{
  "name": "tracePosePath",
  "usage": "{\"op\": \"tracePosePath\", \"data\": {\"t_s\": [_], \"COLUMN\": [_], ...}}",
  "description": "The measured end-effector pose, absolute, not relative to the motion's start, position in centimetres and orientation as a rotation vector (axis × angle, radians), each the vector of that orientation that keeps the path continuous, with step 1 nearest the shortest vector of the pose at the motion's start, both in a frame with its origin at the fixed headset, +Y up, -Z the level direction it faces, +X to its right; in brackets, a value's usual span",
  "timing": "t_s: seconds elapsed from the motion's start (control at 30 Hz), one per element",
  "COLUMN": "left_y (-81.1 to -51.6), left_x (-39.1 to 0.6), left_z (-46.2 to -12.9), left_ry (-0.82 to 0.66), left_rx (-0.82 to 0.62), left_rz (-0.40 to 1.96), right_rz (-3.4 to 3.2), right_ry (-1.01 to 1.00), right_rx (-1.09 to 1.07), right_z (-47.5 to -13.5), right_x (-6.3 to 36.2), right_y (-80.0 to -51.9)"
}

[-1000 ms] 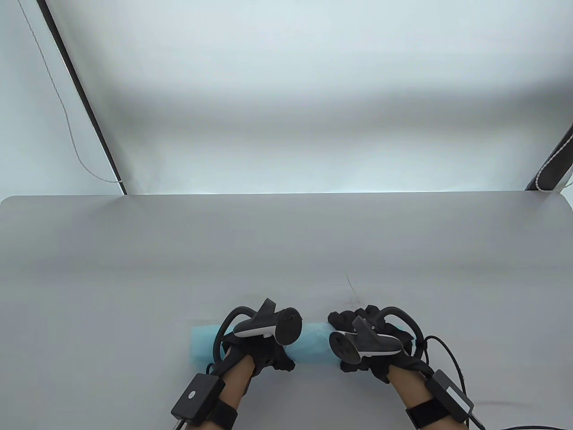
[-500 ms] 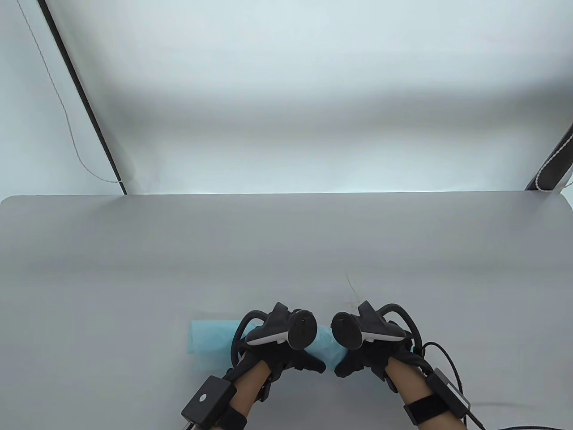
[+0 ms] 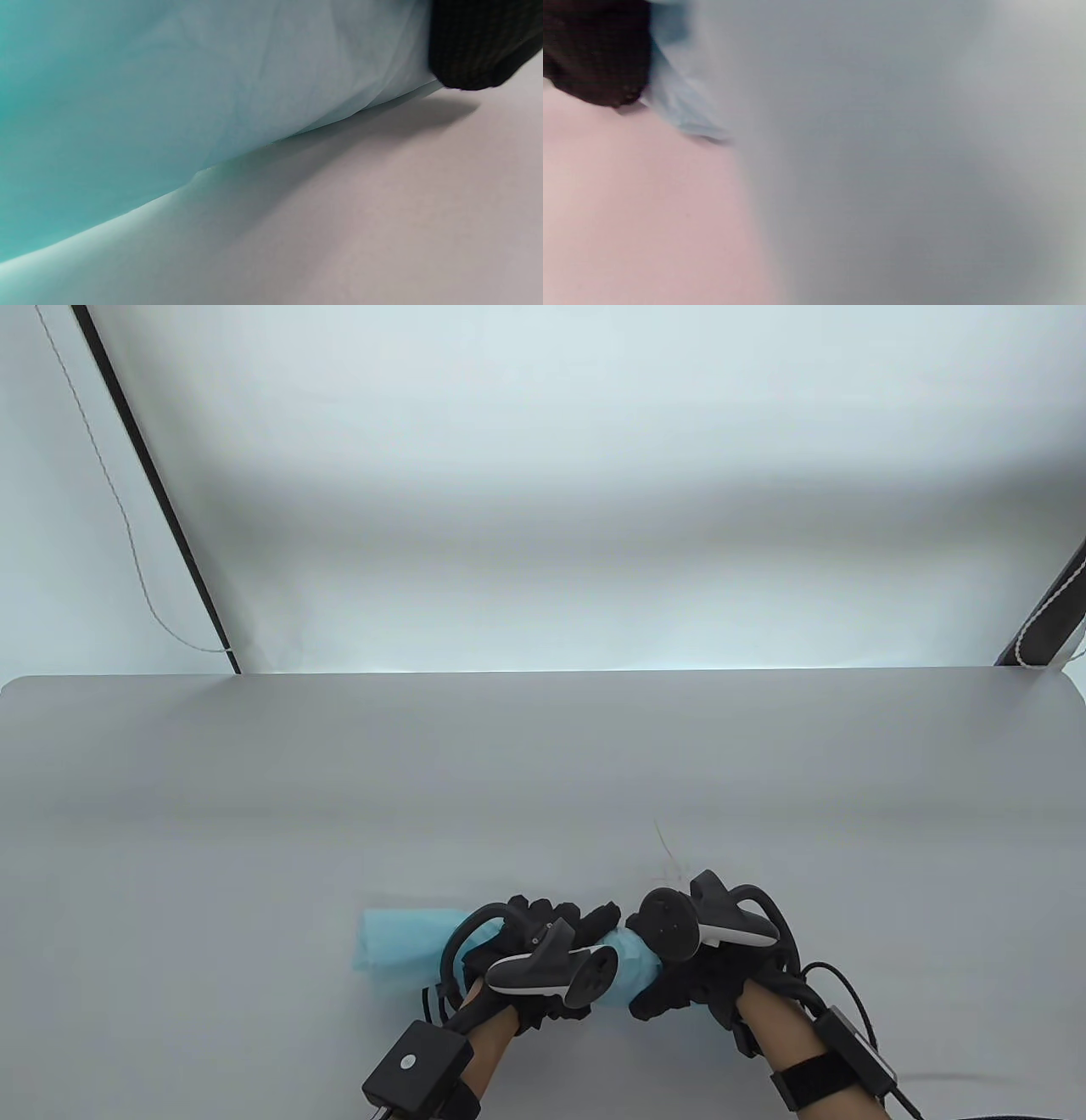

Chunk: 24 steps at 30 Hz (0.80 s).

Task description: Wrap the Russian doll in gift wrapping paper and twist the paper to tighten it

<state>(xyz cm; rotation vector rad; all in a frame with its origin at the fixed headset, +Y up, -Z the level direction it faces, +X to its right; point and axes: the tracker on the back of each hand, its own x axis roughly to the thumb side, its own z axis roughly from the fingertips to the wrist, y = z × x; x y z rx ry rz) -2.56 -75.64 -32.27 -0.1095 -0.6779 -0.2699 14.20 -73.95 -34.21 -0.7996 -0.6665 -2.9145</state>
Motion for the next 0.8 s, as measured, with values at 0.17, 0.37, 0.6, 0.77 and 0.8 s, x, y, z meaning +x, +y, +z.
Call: {"op": "tracePosePath", "data": {"t_s": [0.17,0.37,0.6,0.77,0.8], "left_y": [-75.0,-72.9,-71.6,-71.2,-71.2], "left_x": [-3.0,-4.7,-5.7,-5.9,-5.9], "left_z": [-32.0,-31.4,-31.3,-30.9,-30.9], "left_ry": [-0.675,-0.642,-0.609,-0.604,-0.604], "left_rx": [-0.022,0.136,0.225,0.264,0.270], "left_rz": [-0.365,-0.424,-0.410,-0.397,-0.400], "right_rz": [-2.965,-3.259,-3.417,-3.211,-3.171], "right_ry": [-0.780,-0.991,-1.064,-0.889,-0.882], "right_rx": [-0.870,-0.956,-0.885,-0.696,-0.662], "right_z": [-34.1,-34.8,-35.3,-35.2,-35.1], "right_x": [14.8,17.2,18.5,16.5,16.0], "right_y": [-73.3,-71.3,-70.9,-71.7,-71.8]}}
